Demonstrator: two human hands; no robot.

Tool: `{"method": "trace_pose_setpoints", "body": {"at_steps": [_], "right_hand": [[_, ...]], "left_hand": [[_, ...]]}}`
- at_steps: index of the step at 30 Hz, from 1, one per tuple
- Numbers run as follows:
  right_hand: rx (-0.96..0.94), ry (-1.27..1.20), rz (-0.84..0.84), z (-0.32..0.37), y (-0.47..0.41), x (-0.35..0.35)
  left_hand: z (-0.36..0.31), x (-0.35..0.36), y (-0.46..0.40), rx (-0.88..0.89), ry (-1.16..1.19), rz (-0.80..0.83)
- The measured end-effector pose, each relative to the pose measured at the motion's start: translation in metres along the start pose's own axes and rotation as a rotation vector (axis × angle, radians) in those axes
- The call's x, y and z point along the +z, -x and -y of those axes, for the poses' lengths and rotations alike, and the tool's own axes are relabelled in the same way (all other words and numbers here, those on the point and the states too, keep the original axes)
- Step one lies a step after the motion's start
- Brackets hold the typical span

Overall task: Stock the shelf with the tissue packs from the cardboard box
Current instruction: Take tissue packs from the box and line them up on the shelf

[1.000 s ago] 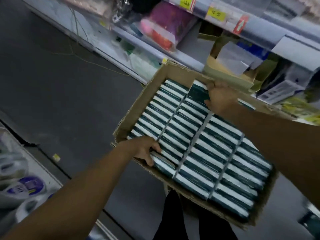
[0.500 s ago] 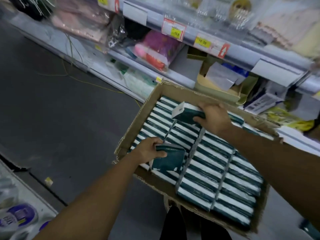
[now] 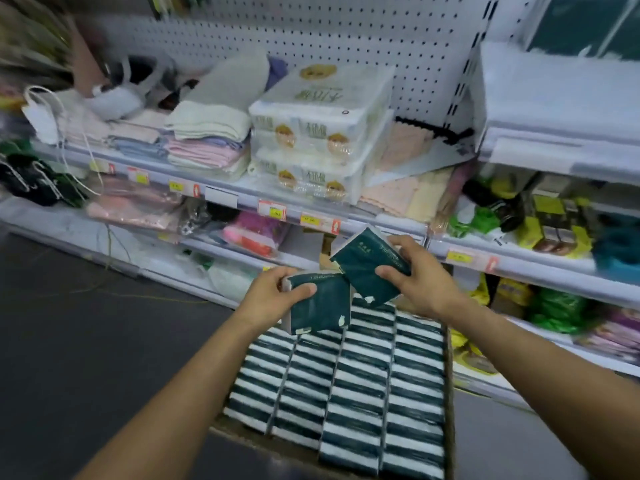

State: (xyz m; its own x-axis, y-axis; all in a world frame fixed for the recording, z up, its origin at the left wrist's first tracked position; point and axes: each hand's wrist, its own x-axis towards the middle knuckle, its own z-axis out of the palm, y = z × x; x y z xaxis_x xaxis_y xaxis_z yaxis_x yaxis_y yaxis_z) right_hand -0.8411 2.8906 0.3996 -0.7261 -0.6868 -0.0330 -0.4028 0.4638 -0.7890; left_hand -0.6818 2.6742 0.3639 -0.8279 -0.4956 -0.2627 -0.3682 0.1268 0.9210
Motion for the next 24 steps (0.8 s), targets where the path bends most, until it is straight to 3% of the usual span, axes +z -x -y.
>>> {"method": "trace_pose_setpoints", "body": {"at_steps": [7, 15, 24], "right_hand": [[-0.088, -0.003, -0.315, 0.045, 0.017, -0.116], [-0.163, 0.161, -0.567, 0.058, 0.008, -0.256], [-0.12, 0.376, -0.519, -0.005, -0.061, -0.355]], "left_hand": [[-0.1, 0.027, -0.016, 0.236, -0.001, -0.019], [-0.218, 0.09, -0.042, 0.445, 0.1, -0.004], [-0.316, 0.161, -0.096, 0.488, 0.201, 0.07]]}}
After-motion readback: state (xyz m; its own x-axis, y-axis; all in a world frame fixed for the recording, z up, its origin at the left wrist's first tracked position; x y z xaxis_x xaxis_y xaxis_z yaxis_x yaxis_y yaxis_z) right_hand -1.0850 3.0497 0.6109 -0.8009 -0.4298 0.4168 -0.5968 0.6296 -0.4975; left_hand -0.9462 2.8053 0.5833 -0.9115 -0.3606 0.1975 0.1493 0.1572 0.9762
